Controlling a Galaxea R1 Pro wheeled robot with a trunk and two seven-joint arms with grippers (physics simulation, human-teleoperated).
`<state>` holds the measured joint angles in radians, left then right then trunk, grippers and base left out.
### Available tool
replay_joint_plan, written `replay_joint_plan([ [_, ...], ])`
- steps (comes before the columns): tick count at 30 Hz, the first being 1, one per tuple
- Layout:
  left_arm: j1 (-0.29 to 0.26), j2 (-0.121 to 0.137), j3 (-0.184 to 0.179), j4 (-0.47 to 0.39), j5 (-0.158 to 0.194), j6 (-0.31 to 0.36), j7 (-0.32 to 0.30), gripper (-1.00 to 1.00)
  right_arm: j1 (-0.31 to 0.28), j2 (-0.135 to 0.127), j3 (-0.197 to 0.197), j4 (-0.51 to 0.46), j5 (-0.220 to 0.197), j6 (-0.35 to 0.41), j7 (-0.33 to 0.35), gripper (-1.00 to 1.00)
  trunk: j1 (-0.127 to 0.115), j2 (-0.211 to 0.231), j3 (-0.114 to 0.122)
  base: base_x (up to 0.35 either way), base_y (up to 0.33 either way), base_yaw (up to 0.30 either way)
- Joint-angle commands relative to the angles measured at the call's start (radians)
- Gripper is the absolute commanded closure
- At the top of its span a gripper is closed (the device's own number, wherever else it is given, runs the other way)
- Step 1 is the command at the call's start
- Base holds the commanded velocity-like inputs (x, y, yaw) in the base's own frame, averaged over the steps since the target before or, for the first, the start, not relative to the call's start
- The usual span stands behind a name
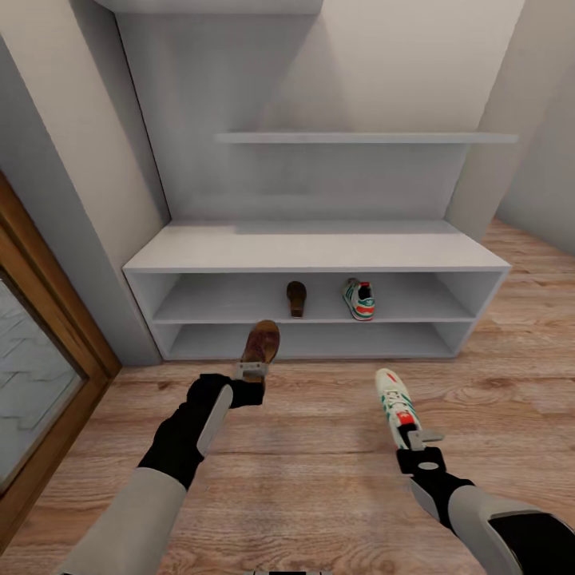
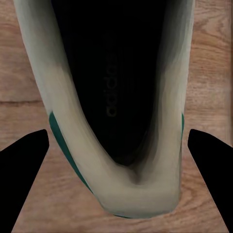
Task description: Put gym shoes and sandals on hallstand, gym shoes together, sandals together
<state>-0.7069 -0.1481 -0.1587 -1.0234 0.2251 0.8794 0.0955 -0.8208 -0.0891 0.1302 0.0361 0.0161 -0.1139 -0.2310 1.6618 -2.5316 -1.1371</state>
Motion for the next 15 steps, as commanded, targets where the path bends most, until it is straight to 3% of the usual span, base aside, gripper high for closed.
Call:
replay_joint_plan([
  [1,0.000,-0.001,-0.001,-0.039,0.008,0.044,0.009,1.00,-0.001,-0.003,0.007,0.004,0.002,-0.003,-0.004,1.00,0.000,0.000,-0.001,0.000,0.000,0.000],
  [5,0.000,-0.002,0.006,-0.079,0.010,0.087,0.008,1.00,-0.002,-0.021,0.007,0.004,0.003,-0.002,-0.005,1.00,0.000,0.000,-0.001,0.000,0.000,0.000],
  [8,0.000,0.000,0.079,-0.087,0.036,0.109,0.006,1.00,-0.002,-0.061,0.008,0.004,0.004,0.000,-0.005,1.00,0.000,0.000,-0.001,0.000,0.000,0.000],
  [15,-0.001,0.003,0.143,-0.077,0.054,0.116,0.006,1.00,-0.002,-0.109,0.008,0.004,0.004,0.000,-0.005,1.00,0.000,0.000,-0.001,0.000,0.000,0.000],
])
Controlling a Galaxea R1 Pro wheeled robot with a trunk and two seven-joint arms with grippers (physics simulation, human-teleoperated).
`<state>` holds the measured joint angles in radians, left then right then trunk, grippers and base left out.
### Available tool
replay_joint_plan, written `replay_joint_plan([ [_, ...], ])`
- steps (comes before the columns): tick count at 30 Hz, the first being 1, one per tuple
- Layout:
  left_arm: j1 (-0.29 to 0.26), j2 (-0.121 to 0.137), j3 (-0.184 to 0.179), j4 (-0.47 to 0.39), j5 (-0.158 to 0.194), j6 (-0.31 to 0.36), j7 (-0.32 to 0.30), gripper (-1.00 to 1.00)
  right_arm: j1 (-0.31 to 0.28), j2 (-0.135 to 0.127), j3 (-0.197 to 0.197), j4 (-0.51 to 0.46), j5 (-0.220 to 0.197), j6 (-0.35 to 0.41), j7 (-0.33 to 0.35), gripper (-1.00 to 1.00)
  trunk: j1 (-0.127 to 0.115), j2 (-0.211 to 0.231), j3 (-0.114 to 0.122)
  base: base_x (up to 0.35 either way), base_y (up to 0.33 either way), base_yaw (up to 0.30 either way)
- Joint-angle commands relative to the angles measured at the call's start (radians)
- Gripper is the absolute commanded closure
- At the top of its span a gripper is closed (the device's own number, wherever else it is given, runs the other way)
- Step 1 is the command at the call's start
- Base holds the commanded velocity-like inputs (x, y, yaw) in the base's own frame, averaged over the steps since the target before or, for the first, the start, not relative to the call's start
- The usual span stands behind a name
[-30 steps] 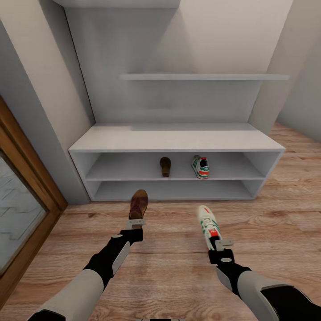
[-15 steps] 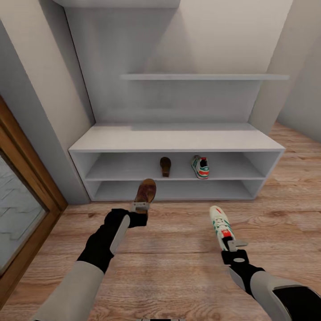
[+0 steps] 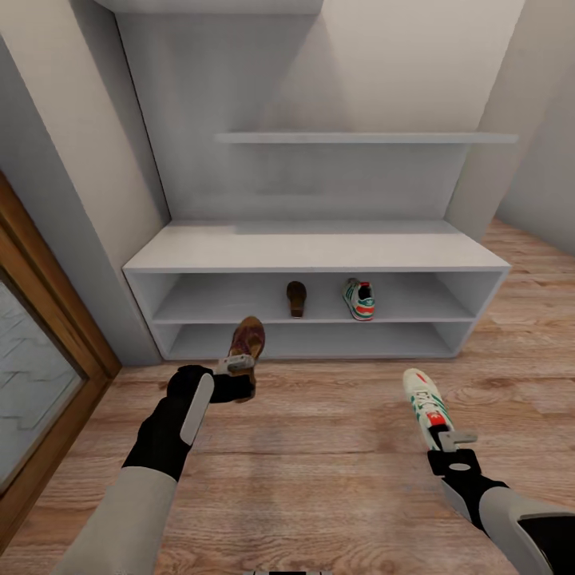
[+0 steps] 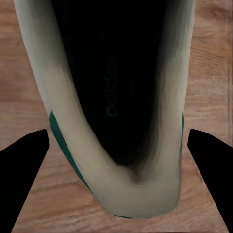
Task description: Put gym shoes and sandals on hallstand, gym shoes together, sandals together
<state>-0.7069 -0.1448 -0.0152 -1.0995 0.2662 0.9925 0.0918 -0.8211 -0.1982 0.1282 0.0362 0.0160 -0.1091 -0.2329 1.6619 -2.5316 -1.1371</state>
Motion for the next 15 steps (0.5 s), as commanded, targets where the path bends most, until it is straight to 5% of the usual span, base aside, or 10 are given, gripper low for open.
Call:
replay_joint_plan([
  [1,0.000,0.000,0.002,0.000,0.014,0.003,0.009,1.00,-0.002,-0.006,0.010,0.004,0.004,-0.005,-0.003,1.00,0.000,0.000,-0.001,0.000,0.000,0.000],
  [6,0.000,0.002,0.011,0.007,0.016,0.005,0.009,1.00,-0.001,-0.048,0.011,0.005,0.004,-0.004,-0.004,1.00,0.000,0.000,-0.001,0.000,0.000,0.000],
  [11,0.000,0.002,0.007,0.010,0.016,0.006,0.009,1.00,-0.001,-0.062,0.014,0.013,0.007,-0.005,-0.013,1.00,0.000,0.000,-0.001,0.000,0.000,0.000],
  [15,0.000,0.002,0.008,0.011,0.016,0.005,0.009,1.00,0.004,-0.075,0.014,0.016,0.008,-0.006,-0.157,1.00,0.000,0.000,-0.001,0.000,0.000,0.000],
])
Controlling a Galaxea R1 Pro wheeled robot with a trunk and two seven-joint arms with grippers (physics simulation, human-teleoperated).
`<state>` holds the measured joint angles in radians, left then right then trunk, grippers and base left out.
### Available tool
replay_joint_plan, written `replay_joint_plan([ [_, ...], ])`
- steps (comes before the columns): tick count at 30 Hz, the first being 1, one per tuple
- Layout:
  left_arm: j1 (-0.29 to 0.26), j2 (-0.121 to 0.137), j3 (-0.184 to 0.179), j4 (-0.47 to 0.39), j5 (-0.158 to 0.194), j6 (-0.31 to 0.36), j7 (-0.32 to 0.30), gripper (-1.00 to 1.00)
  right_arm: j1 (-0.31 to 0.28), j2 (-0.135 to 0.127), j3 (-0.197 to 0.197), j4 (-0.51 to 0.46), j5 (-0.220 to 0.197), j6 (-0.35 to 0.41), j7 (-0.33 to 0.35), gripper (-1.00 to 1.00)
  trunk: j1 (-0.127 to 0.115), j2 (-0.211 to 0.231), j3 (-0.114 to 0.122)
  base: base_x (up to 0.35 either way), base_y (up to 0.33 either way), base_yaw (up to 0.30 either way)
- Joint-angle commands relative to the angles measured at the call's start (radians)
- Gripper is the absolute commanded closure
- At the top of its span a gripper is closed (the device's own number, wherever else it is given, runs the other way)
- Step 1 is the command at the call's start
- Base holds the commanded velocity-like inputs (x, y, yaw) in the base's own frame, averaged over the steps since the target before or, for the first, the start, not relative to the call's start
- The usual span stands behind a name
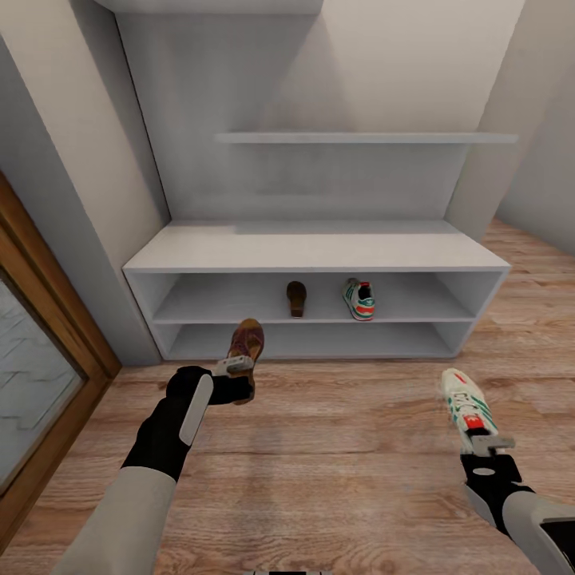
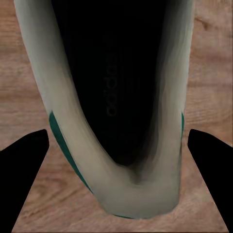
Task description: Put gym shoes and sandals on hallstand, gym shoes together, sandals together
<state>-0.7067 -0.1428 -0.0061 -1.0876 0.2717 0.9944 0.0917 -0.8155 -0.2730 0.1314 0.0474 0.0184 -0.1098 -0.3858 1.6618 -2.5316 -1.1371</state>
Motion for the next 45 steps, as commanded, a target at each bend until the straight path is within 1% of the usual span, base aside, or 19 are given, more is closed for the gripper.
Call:
replay_joint_plan([
  [1,-0.001,0.000,0.000,0.000,0.011,0.003,0.010,1.00,0.018,-0.003,0.011,0.005,0.005,-0.006,-0.159,1.00,0.000,0.000,-0.001,0.000,0.000,0.000],
  [3,-0.001,0.000,0.000,0.001,0.011,0.003,0.010,1.00,0.034,-0.004,0.011,0.006,0.005,-0.007,-0.237,1.00,0.000,0.000,-0.001,0.000,0.000,0.000],
  [6,-0.001,0.000,0.000,0.002,0.011,0.003,0.010,1.00,0.057,-0.002,0.012,0.006,0.005,-0.008,-0.317,1.00,0.000,0.000,-0.001,0.000,0.000,0.000],
  [7,-0.001,0.000,0.000,0.002,0.011,0.003,0.010,1.00,0.064,-0.001,0.012,0.006,0.005,-0.008,-0.337,1.00,0.000,0.000,-0.001,0.000,0.000,0.000],
  [9,-0.001,0.000,0.001,0.003,0.011,0.003,0.010,1.00,0.072,0.000,0.012,0.006,0.005,-0.009,-0.355,1.00,0.000,0.000,-0.001,0.016,-0.003,0.000],
  [11,-0.001,0.000,0.001,0.003,0.011,0.003,0.010,1.00,0.075,0.001,0.013,0.006,0.005,-0.008,-0.362,1.00,0.000,0.000,-0.001,0.101,-0.030,0.000],
  [15,-0.001,0.000,0.001,0.010,0.011,0.002,0.010,1.00,0.080,0.015,0.013,0.006,0.005,-0.008,-0.370,1.00,0.000,0.000,-0.001,0.169,-0.063,0.000],
  [20,-0.001,0.000,0.002,0.026,0.009,0.001,0.010,1.00,0.083,0.021,0.013,0.006,0.005,-0.008,-0.373,1.00,0.000,0.000,-0.001,0.055,-0.022,0.000],
  [27,-0.001,0.000,-0.001,0.052,0.005,-0.002,0.011,1.00,0.084,0.023,0.013,0.006,0.005,-0.008,-0.373,1.00,0.000,0.000,-0.001,0.099,-0.101,0.000],
  [37,-0.001,-0.001,-0.004,0.052,0.006,-0.002,0.012,1.00,0.084,0.023,0.012,0.006,0.005,-0.008,-0.372,1.00,0.000,0.000,-0.001,0.061,-0.087,0.000],
  [45,-0.001,-0.001,0.000,0.050,0.006,-0.003,0.013,1.00,0.084,0.023,0.011,0.006,0.005,-0.008,-0.372,1.00,0.000,0.000,-0.001,0.036,-0.072,0.000],
])
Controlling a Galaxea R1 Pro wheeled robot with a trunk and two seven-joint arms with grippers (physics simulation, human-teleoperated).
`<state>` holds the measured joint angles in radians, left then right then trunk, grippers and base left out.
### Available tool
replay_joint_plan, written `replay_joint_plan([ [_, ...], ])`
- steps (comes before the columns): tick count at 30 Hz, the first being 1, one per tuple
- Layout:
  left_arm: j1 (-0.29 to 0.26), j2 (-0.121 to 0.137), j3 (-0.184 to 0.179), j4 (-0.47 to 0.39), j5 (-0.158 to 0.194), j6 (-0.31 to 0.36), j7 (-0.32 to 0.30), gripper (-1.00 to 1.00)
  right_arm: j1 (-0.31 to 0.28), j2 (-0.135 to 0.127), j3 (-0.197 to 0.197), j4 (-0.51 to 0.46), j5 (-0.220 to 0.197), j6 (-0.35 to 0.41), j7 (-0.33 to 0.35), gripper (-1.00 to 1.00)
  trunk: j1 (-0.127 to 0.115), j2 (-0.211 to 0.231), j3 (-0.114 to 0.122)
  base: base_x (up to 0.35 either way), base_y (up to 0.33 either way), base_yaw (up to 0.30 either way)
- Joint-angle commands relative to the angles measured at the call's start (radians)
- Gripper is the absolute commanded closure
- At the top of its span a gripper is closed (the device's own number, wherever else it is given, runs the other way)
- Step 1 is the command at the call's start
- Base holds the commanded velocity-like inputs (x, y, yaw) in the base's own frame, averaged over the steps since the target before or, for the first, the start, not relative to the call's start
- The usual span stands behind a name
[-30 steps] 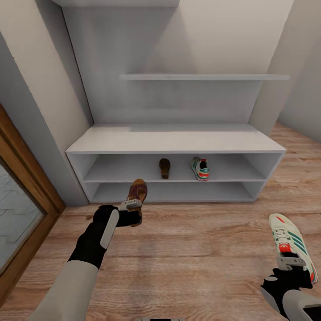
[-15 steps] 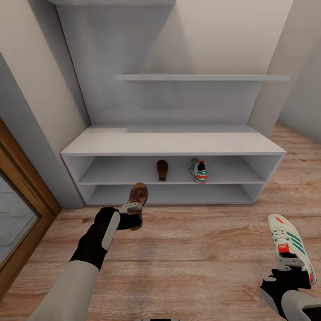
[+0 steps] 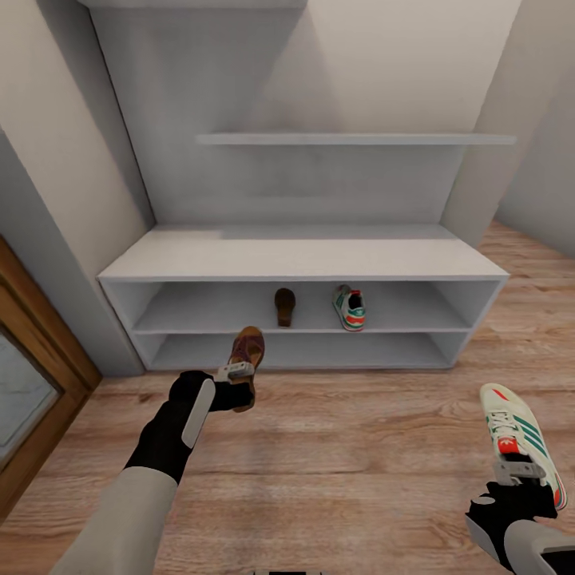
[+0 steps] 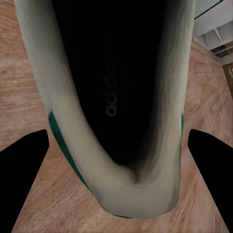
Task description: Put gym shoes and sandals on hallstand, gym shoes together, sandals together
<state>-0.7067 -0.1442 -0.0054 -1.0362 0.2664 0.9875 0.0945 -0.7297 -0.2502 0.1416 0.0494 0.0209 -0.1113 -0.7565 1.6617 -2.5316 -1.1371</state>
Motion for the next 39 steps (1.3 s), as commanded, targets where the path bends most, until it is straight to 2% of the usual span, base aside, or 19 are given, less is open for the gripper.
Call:
replay_joint_plan([
  [1,0.000,0.000,0.000,-0.001,0.011,0.004,0.010,1.00,-0.002,0.000,0.001,0.004,0.002,-0.007,-0.002,1.00,0.000,0.000,-0.001,0.095,-0.208,0.000],
  [24,0.000,0.002,0.006,-0.001,0.010,0.003,0.010,1.00,-0.001,-0.011,0.001,0.004,0.002,-0.005,-0.002,1.00,0.000,0.000,-0.001,0.055,-0.069,0.000],
  [26,0.000,0.010,0.006,0.000,0.008,0.002,0.014,1.00,-0.001,-0.011,0.001,0.004,0.002,-0.005,-0.002,1.00,0.000,0.000,-0.001,0.003,-0.003,0.000],
  [30,0.000,0.031,0.006,0.002,0.007,0.000,0.065,1.00,-0.001,-0.011,0.001,0.004,0.002,-0.005,-0.002,1.00,0.000,0.000,-0.001,0.001,-0.001,0.000],
  [32,0.000,0.037,0.005,-0.001,0.007,-0.001,0.122,1.00,-0.001,-0.011,0.001,0.004,0.002,-0.005,-0.001,1.00,0.000,0.000,-0.001,0.000,0.000,0.000],
  [39,-0.001,0.041,-0.001,-0.008,0.008,-0.001,0.164,1.00,-0.001,-0.011,0.001,0.004,0.002,-0.005,-0.001,1.00,0.000,0.000,-0.001,0.000,0.000,0.000],
])
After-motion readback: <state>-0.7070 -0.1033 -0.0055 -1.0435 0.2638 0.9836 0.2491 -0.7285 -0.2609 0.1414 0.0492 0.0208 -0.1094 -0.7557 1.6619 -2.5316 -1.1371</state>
